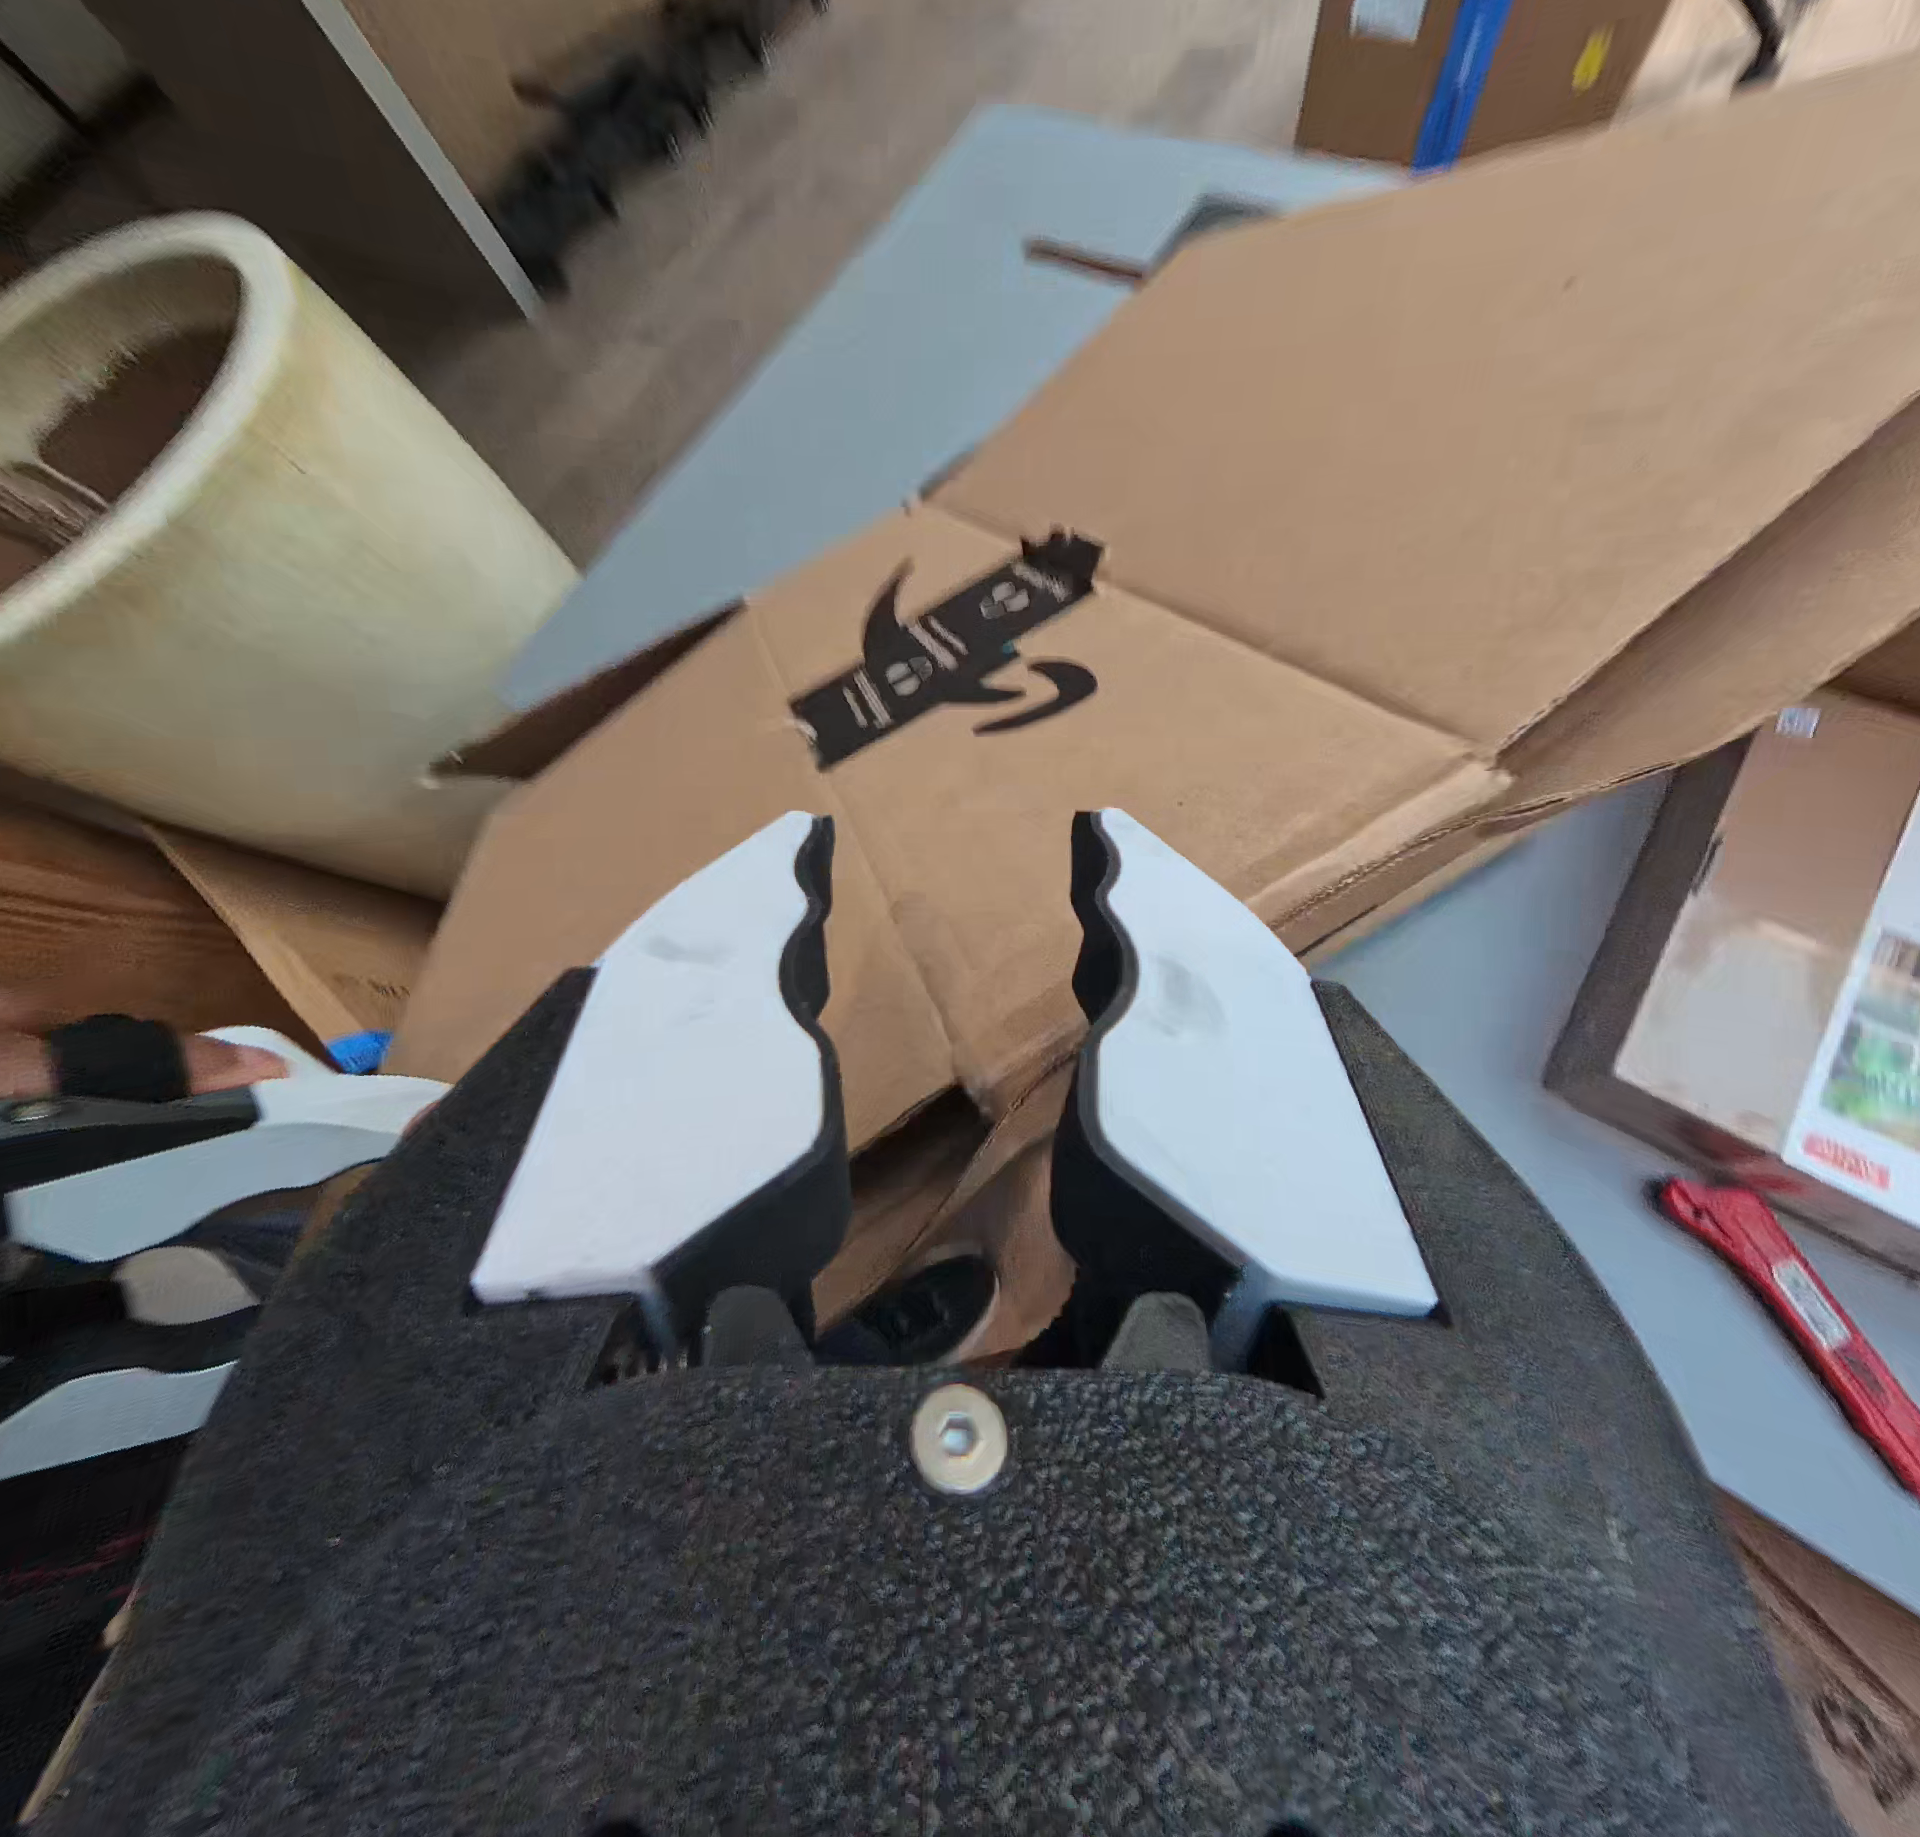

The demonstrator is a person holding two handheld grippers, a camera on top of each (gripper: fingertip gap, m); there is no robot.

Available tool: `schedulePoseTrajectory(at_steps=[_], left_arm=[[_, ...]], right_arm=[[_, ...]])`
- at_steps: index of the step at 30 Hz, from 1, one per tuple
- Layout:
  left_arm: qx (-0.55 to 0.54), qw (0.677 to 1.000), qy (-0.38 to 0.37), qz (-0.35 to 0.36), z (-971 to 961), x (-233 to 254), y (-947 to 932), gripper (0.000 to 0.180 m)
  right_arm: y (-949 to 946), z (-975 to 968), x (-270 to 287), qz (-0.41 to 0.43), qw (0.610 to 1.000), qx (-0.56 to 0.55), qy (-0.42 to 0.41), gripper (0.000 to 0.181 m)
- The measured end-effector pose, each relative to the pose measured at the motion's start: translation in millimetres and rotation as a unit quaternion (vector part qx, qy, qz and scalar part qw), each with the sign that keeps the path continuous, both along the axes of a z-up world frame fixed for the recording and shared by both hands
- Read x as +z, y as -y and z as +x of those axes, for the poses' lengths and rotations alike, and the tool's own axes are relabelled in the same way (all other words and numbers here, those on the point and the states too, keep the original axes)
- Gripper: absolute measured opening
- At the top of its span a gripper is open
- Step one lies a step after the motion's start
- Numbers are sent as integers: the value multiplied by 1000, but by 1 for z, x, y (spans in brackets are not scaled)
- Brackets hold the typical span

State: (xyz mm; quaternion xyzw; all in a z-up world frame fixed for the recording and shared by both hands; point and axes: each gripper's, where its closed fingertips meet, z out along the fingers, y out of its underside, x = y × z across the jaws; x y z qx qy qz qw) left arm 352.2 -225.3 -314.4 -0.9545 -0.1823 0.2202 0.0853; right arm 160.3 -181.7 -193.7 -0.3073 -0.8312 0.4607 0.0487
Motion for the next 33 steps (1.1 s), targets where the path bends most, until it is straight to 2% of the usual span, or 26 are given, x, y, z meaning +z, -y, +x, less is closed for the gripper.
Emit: schedulePoseTrajectory(at_steps=[2, 4, 5, 7, 10, 11, 12, 13, 15, 16, 18, 21, 22, 24, 27, 30, 33], left_arm=[[0, 998, 58, 26, 11, -21, -15, 73], [23, 989, 135, 63, 23, -40, -24, 79], [34, 978, 187, 90, 32, -48, -29, 80], [78, 948, 265, 157, 45, -56, -37, 89], [125, 896, 293, 310, 46, -32, -46, 93], [133, 869, 283, 383, 40, -13, -49, 93], [137, 829, 269, 471, 34, 12, -53, 95], [143, 777, 250, 560, 25, 39, -52, 96], [149, 660, 192, 710, 7, 89, -41, 103], [151, 615, 161, 757, -2, 105, -32, 105], [128, 551, 129, 814, -14, 126, -26, 105], [107, 502, 84, 854, -43, 138, -28, 100], [115, 499, 81, 855, -54, 134, -30, 102], [135, 529, 77, 834, -74, 115, -30, 108], [218, 571, 17, 791, -114, 76, 10, 113], [330, 628, -44, 704, -152, 24, 89, 112], [405, 655, -53, 635, -174, -17, 175, 106]], right_arm=[[-7, -5, -63, 90, 995, -4, 37, 45], [-25, -17, -111, 152, 987, -39, 34, 41], [-34, -23, -129, 166, 984, -55, 32, 33], [-50, -29, -162, 181, 979, -79, 49, 31], [-62, -28, -205, 220, 970, -72, 68, 33], [-62, -26, -218, 238, 967, -62, 71, 36], [-62, -24, -230, 255, 963, -50, 72, 38], [-59, -21, -241, 268, 960, -34, 73, 29], [-51, -16, -260, 285, 955, -7, 83, 23], [-46, -14, -269, 294, 952, 3, 86, 22], [-37, -10, -286, 308, 946, 24, 100, 23], [-24, -5, -307, 331, 935, 48, 118, 22], [-21, -6, -311, 341, 931, 53, 117, 22], [-13, -8, -314, 354, 926, 61, 117, 23], [-7, -10, -316, 372, 918, 66, 125, 24], [-8, -10, -321, 386, 911, 66, 126, 24], [-8, -10, -322, 390, 909, 65, 131, 24]])
